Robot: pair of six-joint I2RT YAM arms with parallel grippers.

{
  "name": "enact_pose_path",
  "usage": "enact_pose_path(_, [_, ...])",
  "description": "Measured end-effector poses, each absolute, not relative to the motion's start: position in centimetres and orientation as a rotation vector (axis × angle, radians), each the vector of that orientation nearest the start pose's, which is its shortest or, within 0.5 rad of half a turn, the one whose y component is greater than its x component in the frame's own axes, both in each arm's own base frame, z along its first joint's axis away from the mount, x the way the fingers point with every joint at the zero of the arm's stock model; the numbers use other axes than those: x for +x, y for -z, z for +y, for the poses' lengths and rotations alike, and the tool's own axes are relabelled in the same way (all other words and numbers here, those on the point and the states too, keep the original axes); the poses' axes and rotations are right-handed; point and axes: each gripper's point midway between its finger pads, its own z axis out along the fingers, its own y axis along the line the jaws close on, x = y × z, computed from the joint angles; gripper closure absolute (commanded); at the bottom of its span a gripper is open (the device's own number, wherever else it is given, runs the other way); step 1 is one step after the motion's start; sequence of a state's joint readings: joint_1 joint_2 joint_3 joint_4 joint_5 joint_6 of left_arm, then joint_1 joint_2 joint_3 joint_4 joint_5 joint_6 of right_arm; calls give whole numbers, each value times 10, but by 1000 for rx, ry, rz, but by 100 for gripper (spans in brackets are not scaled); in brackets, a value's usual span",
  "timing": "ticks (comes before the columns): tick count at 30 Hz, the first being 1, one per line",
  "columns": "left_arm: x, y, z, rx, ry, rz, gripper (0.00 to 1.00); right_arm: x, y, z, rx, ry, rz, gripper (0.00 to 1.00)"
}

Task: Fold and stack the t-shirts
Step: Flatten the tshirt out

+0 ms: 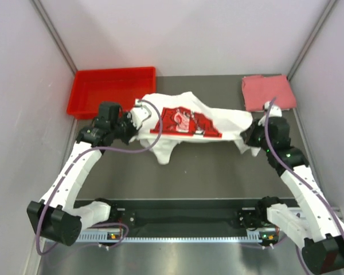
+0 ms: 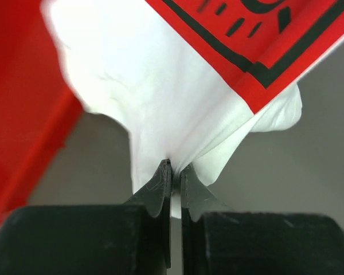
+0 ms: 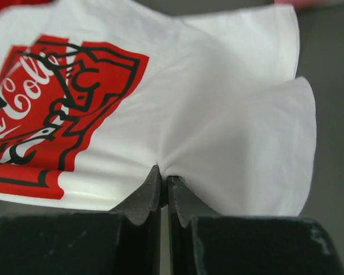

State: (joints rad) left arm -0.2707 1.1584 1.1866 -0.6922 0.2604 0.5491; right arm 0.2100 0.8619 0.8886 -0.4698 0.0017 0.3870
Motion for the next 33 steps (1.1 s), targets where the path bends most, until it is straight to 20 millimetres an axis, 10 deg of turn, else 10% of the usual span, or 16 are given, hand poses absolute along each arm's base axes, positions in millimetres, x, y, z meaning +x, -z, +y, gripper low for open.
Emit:
enact_pose_path(6, [273,-158,-109,1168,228,2103,98,258,-128,83,246,-415,2270,100])
enact_pose_path(12, [314,-104,-105,1164,171,2222,87,294,-90,87,285,-378,2364,96])
enact_pose_path(15, [355,-97,-104,1094,104,2275,69,328,-82,87,292,-321,2409,42])
enact_pose_path(17, [380,-105,-98,1023,25,2270,53,346,-83,79,293,-250,2406,31])
enact_pose_path(19, [394,-117,-88,971,-51,2247,5,356,-88,66,310,-184,2381,26])
enact_pose_path(20, [395,-124,-86,954,-73,2232,1,355,-92,60,321,-152,2369,25])
enact_pose_path(25, [361,-163,-88,961,-71,2097,5,337,-123,39,348,-75,2279,28])
enact_pose_path(28, [322,-176,-97,1039,-34,1985,26,319,-133,34,358,-77,2241,34])
enact_pose_path(33, [279,-117,-102,1242,-36,2032,11,278,-104,35,411,-115,2299,41])
